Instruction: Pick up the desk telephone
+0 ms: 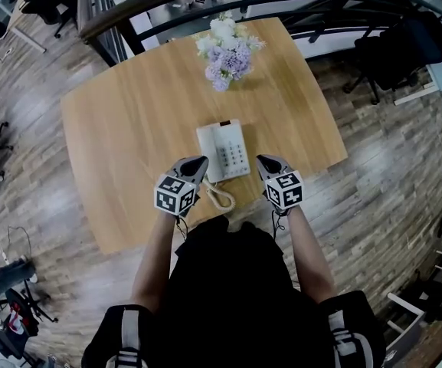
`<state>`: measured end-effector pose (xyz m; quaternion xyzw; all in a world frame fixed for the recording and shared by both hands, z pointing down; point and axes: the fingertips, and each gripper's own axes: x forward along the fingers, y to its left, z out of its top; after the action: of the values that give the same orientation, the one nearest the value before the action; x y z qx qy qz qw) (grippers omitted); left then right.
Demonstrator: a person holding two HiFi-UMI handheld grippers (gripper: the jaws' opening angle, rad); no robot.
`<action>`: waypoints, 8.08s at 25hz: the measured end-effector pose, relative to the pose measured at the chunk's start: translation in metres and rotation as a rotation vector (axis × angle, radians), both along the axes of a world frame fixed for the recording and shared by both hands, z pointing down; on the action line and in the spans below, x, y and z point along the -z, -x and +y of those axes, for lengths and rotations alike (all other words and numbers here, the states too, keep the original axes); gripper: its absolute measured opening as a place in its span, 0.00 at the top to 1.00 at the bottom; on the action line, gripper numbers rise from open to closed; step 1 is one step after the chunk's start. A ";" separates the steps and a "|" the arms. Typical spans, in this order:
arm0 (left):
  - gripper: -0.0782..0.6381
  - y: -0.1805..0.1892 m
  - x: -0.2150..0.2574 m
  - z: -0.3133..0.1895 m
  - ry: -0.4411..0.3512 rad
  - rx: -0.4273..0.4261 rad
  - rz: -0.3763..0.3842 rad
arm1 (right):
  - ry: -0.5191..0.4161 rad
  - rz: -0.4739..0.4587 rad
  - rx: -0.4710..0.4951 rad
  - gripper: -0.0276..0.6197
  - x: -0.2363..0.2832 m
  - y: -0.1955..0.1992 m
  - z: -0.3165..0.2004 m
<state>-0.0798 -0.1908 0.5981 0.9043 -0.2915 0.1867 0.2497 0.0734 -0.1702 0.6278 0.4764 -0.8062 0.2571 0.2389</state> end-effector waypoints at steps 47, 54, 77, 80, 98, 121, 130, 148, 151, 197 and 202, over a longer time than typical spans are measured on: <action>0.43 -0.002 -0.116 -0.015 0.402 0.065 -0.002 | 0.215 -0.097 0.214 0.66 -0.092 0.020 -0.049; 0.39 -0.012 -0.134 -0.018 0.467 0.076 0.013 | 0.279 -0.142 0.253 0.58 -0.112 0.026 -0.052; 0.36 -0.028 -0.155 -0.018 0.597 0.083 0.106 | 0.434 -0.338 0.269 0.57 -0.139 0.038 -0.041; 0.36 -0.028 -0.155 -0.019 0.607 0.086 0.130 | 0.449 -0.362 0.270 0.57 -0.141 0.038 -0.042; 0.36 -0.025 -0.155 -0.018 0.606 0.068 0.122 | 0.422 -0.370 0.205 0.57 -0.138 0.035 -0.041; 0.36 0.006 -0.106 -0.014 0.501 0.066 0.131 | 0.307 -0.435 0.118 0.58 -0.091 0.064 -0.031; 0.36 0.016 -0.074 -0.004 0.411 0.025 0.133 | 0.215 -0.436 0.069 0.58 -0.059 0.074 -0.016; 0.36 -0.005 -0.012 0.008 0.256 0.008 0.162 | 0.056 -0.446 0.040 0.58 0.001 0.053 0.000; 0.36 -0.018 -0.001 0.011 0.239 0.044 0.167 | 0.033 -0.435 0.072 0.58 0.014 0.040 -0.001; 0.36 -0.086 0.122 0.145 -0.125 0.382 0.214 | -0.215 -0.481 0.410 0.58 0.134 -0.027 0.099; 0.36 -0.086 0.130 0.143 -0.143 0.377 0.210 | -0.228 -0.476 0.413 0.58 0.142 -0.027 0.097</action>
<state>0.0062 -0.0475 0.4679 0.8638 -0.4401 0.0205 0.2444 0.1005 -0.0730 0.4854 0.2530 -0.9425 0.2155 0.0362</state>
